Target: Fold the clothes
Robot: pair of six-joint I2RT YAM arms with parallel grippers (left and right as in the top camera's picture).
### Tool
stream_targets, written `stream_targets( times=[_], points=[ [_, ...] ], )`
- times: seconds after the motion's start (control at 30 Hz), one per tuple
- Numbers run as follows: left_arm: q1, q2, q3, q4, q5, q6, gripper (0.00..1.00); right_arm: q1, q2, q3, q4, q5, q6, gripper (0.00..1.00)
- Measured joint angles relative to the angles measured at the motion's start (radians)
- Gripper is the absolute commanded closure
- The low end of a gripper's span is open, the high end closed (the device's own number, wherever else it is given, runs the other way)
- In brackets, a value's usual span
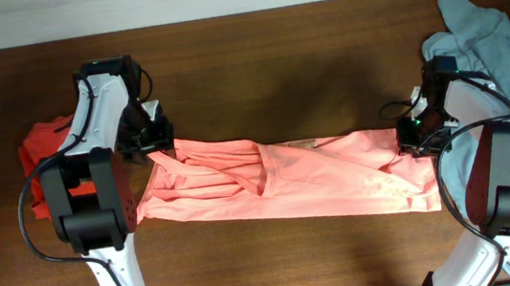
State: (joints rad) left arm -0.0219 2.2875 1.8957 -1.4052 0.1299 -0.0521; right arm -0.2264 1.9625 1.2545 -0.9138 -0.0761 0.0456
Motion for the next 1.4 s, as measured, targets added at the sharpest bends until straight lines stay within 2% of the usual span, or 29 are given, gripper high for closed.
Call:
stream_targets(
  times=[0.1,0.23,0.5,0.77,0.83,0.87,0.9,0.93,1.1,1.27,1.4],
  points=[
    [0.003,0.000,0.000,0.018,0.029,-0.001,0.40,0.000,0.000,0.000,0.000,0.000,0.000,0.67],
    [0.005,0.000,0.000,0.023,0.047,-0.002,0.58,0.000,0.000,0.000,-0.002,0.000,0.000,0.67],
    [0.005,0.000,0.000,0.049,0.052,-0.013,0.59,0.000,0.000,0.001,-0.004,0.000,0.000,0.67],
    [0.005,0.000,-0.001,0.080,-0.006,-0.025,0.59,0.000,0.000,0.001,-0.005,0.000,-0.001,0.67],
    [0.005,0.000,-0.012,0.110,-0.010,-0.036,0.67,0.000,0.000,0.001,-0.006,0.000,-0.001,0.67],
    [0.005,0.000,-0.018,0.116,-0.010,-0.043,0.87,0.000,0.000,0.001,-0.006,0.000,0.000,0.67],
    [0.005,0.000,-0.032,0.121,-0.011,-0.047,0.98,0.000,0.000,0.002,-0.007,0.000,-0.001,0.67],
    [0.003,0.000,-0.041,0.120,-0.013,-0.050,1.00,0.000,0.000,0.002,-0.007,0.000,-0.001,0.67],
    [-0.011,0.000,-0.054,0.059,-0.007,-0.054,1.00,0.000,0.000,0.002,-0.008,0.000,0.000,0.67],
    [-0.027,0.000,-0.058,-0.121,0.015,-0.054,0.99,0.000,0.000,0.002,-0.008,0.000,0.000,0.67],
    [-0.027,0.000,-0.060,-0.200,-0.077,-0.075,0.99,0.000,0.000,0.002,-0.008,0.000,0.000,0.67]
  ],
)
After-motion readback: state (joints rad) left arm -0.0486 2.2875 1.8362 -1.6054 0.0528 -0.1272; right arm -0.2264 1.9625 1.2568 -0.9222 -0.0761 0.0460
